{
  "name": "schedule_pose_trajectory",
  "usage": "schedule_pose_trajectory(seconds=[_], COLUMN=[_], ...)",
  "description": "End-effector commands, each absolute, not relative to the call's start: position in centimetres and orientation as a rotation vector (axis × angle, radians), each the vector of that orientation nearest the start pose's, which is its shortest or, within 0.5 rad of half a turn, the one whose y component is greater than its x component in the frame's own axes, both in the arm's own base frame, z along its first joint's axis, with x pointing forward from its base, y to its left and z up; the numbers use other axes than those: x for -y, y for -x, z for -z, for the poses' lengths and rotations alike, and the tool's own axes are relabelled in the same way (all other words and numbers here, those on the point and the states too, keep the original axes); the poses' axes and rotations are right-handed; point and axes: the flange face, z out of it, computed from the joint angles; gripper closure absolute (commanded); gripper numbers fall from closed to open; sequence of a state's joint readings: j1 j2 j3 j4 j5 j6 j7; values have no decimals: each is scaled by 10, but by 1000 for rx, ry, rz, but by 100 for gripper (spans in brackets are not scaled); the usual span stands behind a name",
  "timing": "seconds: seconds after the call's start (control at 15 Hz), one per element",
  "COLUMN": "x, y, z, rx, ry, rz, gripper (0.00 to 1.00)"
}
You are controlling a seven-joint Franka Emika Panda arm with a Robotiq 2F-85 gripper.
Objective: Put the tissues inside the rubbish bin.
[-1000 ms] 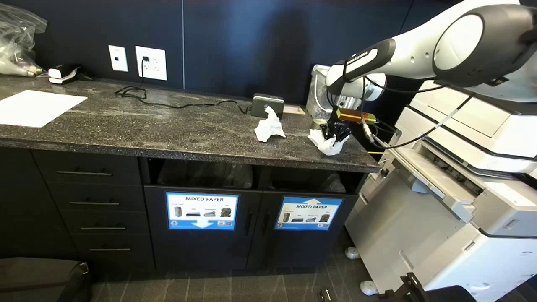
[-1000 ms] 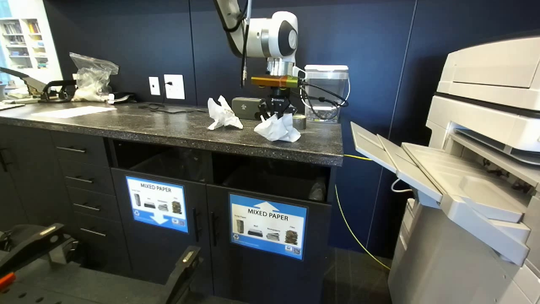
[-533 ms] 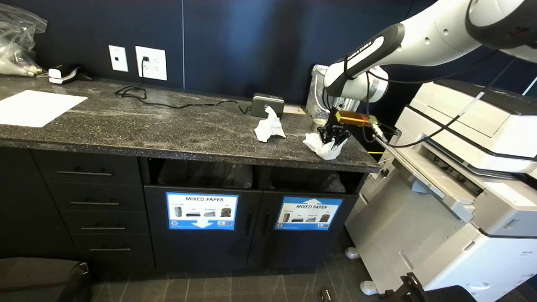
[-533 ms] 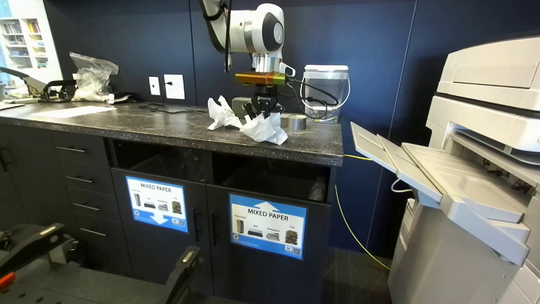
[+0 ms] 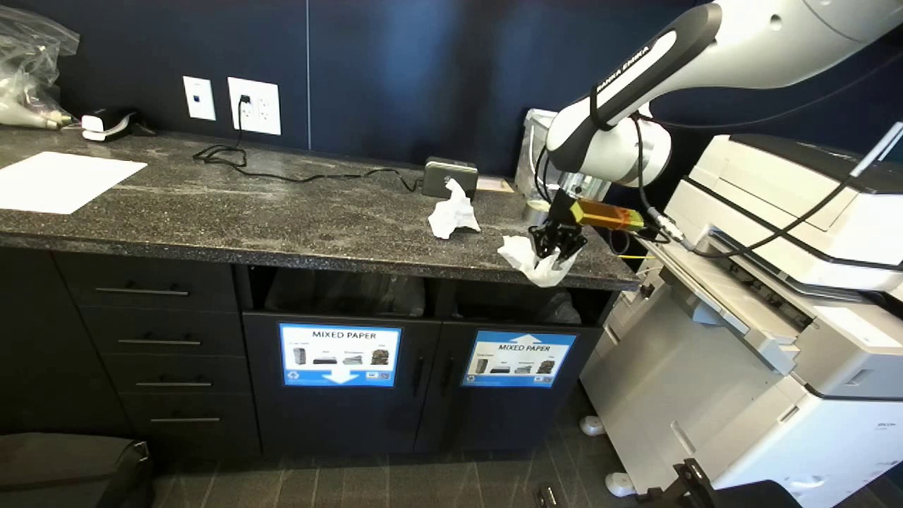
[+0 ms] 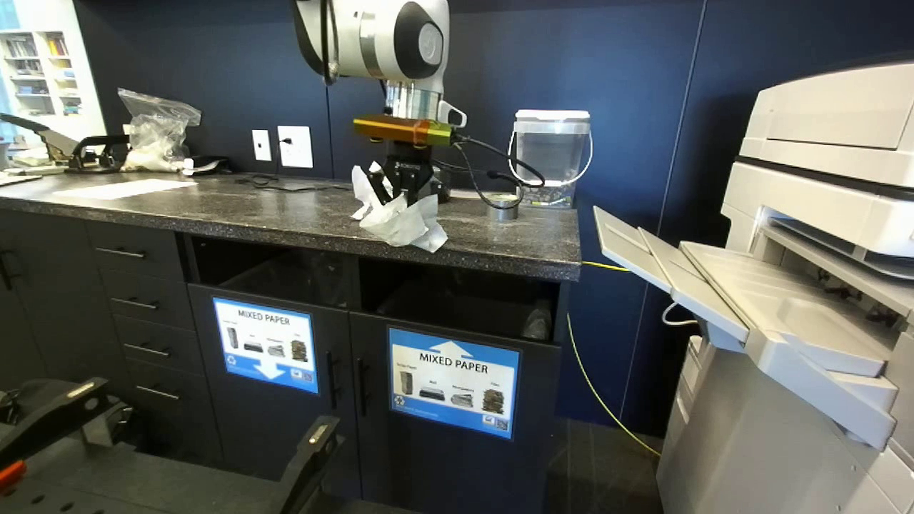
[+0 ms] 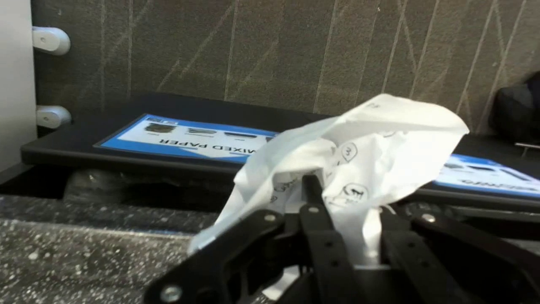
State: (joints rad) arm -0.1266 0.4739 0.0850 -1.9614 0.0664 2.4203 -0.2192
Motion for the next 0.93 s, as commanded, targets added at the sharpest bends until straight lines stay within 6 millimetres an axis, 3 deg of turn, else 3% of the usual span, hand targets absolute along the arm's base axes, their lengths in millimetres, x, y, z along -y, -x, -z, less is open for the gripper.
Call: schedule_pose_trajectory(seconds=[0.0,0.33,0.67,0.87], x=[19,8,-34,-59], y=[-553,-487,-462,-454], z=[-247,-250,-249,-243], rx=[296,505,803,881], ry=[2997,2978,2962,2945], rz=[29,179,384,496], gripper=[84,84,84,84])
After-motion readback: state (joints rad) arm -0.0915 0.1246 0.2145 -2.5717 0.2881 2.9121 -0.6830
